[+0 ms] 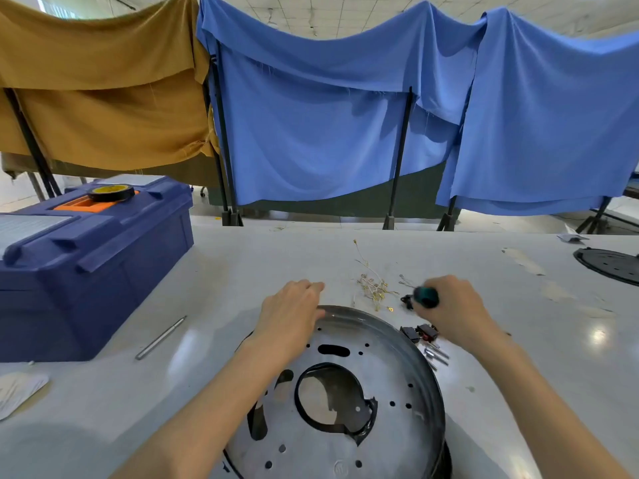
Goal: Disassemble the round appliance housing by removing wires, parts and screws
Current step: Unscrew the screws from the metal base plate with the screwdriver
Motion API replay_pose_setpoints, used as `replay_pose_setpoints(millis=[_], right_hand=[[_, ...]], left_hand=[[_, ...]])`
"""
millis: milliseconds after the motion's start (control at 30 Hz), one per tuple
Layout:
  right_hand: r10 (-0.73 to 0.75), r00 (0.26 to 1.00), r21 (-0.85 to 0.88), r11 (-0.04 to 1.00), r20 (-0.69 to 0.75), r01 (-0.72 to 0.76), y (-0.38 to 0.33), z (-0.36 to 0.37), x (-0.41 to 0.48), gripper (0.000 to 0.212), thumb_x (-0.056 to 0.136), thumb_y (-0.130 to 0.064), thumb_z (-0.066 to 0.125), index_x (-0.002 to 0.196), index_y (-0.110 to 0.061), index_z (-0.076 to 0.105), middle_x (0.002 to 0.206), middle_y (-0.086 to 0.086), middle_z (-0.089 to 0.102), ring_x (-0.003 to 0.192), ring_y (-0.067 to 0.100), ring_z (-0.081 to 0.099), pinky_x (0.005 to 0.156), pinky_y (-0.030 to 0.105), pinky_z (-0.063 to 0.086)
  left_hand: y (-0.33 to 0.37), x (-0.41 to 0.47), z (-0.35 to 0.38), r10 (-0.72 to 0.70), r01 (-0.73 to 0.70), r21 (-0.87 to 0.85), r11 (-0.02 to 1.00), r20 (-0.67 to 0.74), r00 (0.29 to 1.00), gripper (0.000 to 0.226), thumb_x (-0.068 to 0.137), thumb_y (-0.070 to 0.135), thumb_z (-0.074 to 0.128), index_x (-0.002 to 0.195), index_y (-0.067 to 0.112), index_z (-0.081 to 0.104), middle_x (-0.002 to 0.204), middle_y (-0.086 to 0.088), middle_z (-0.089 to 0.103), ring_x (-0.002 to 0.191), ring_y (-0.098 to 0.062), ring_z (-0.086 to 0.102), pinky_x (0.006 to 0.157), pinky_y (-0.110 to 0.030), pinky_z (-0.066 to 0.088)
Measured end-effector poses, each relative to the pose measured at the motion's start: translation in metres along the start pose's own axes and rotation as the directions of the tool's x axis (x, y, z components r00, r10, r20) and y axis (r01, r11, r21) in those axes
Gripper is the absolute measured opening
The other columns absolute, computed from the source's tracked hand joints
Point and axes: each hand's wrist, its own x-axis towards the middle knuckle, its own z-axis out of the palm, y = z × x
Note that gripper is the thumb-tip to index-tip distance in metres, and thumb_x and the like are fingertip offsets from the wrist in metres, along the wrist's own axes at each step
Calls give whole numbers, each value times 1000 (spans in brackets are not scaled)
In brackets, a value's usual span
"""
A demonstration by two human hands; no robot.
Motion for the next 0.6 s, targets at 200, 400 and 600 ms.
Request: replay_pose_setpoints(millis=[200,400,600], right_hand=[[233,955,-184,963,186,-199,57,14,1,10,78,-3,63,71,0,57,63,10,56,58,24,49,51,27,32],[241,953,-238,952,185,-194,60,22,3,24,79,-8,64,65,-9,44,59,4,45,58,24,44,44,26,26],[143,986,-36,989,85,-141,40,13,-4,44,83,-24,73,58,-9,40,53,2,36,50,20,31,49,30,21]], left_hand=[[-15,-3,19,-141,145,-38,989,88,986,27,99,36,44,104,14,58,98,-5,64,89,-25,59,68,-33,41],[-20,0,20,-113,116,-44,992,64,991,26,101,30,42,83,12,48,81,-4,54,79,-27,55,60,-32,35],[-23,6,6,-132,124,-91,988,-88,987,24,100,23,46,78,15,47,73,4,50,85,-26,51,66,-30,27]])
